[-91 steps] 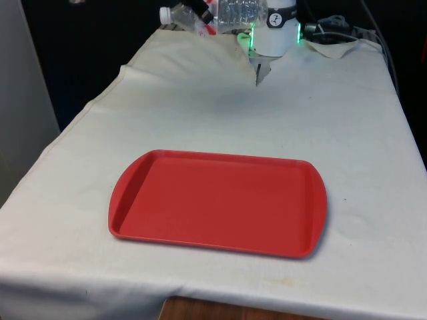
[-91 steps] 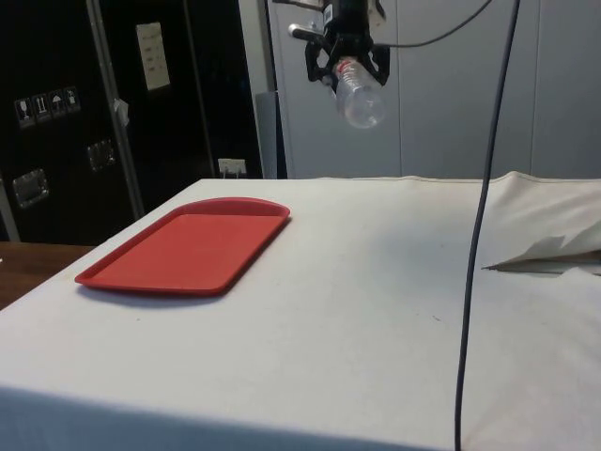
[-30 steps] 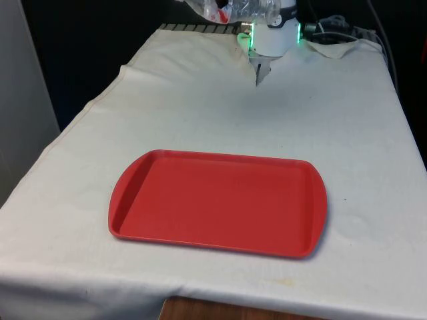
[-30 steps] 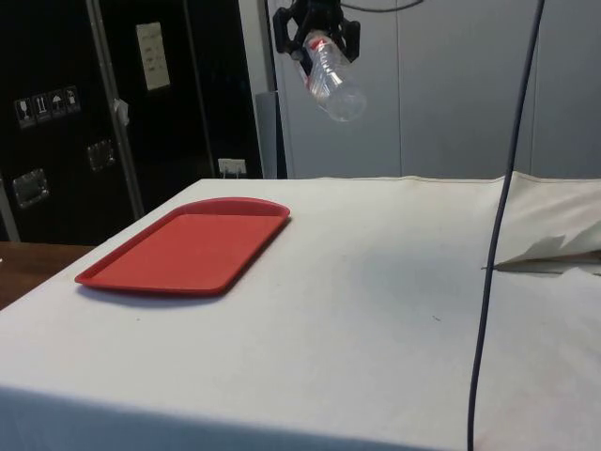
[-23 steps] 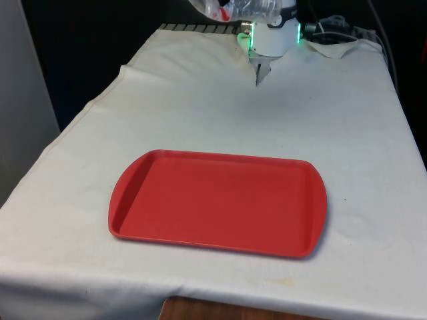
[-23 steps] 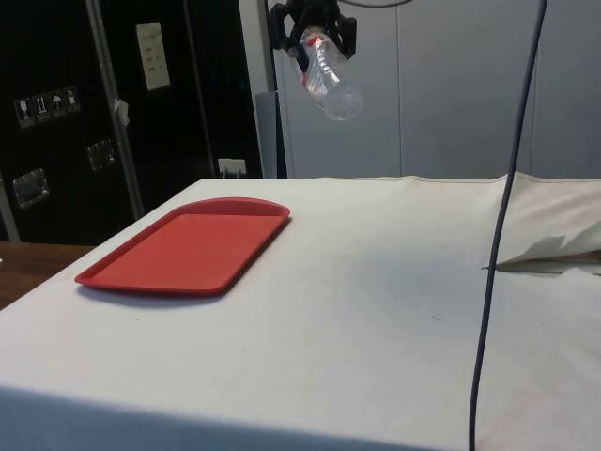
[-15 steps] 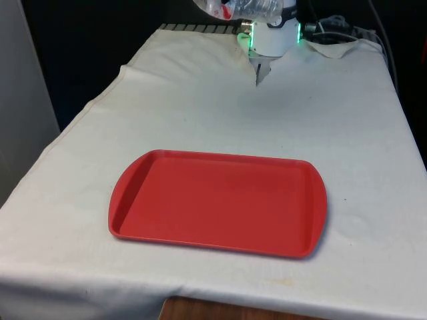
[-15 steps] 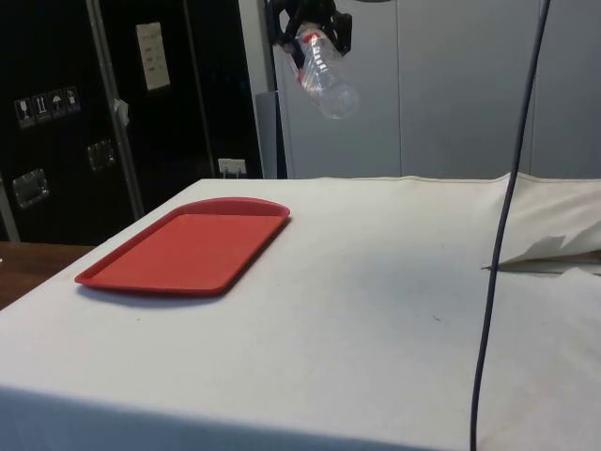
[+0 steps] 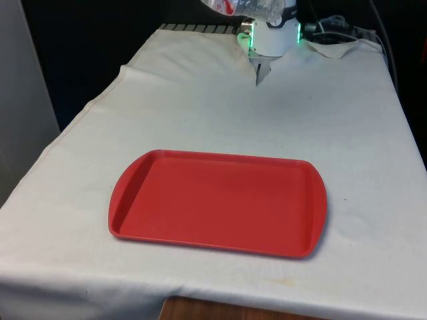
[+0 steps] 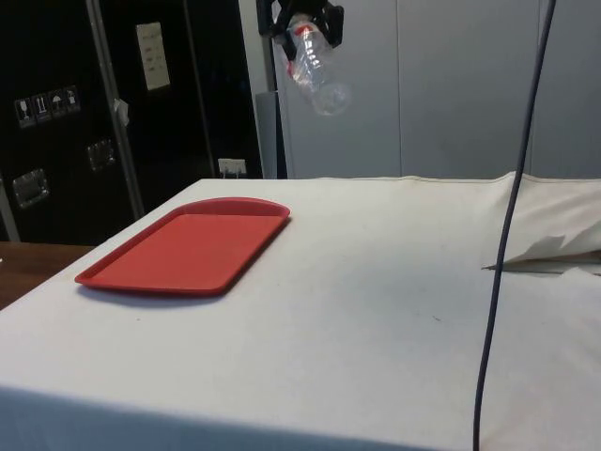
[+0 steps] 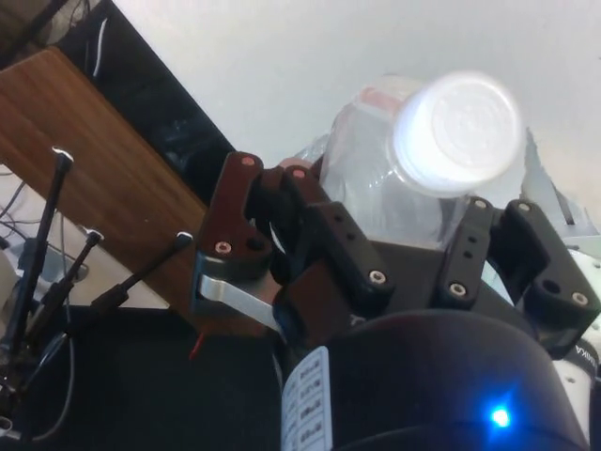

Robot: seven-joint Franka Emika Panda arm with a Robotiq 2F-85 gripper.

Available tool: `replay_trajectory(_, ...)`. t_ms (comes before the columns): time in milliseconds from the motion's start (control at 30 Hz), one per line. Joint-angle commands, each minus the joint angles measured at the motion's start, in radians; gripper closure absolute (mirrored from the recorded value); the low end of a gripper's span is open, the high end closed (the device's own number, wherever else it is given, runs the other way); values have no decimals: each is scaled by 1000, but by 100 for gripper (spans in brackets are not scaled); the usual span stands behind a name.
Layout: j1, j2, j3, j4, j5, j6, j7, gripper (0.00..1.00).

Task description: Place the bottle upright on the tray.

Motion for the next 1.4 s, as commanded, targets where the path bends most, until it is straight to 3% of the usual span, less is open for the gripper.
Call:
replay_trajectory(0,3,-9,3,-4,-9,16,4,100)
replay_trajectory(533,0,-17,41,7,-23,50,-11,100)
replay_trajectory(1367,3,-40,110,10,-62,162,-35,100)
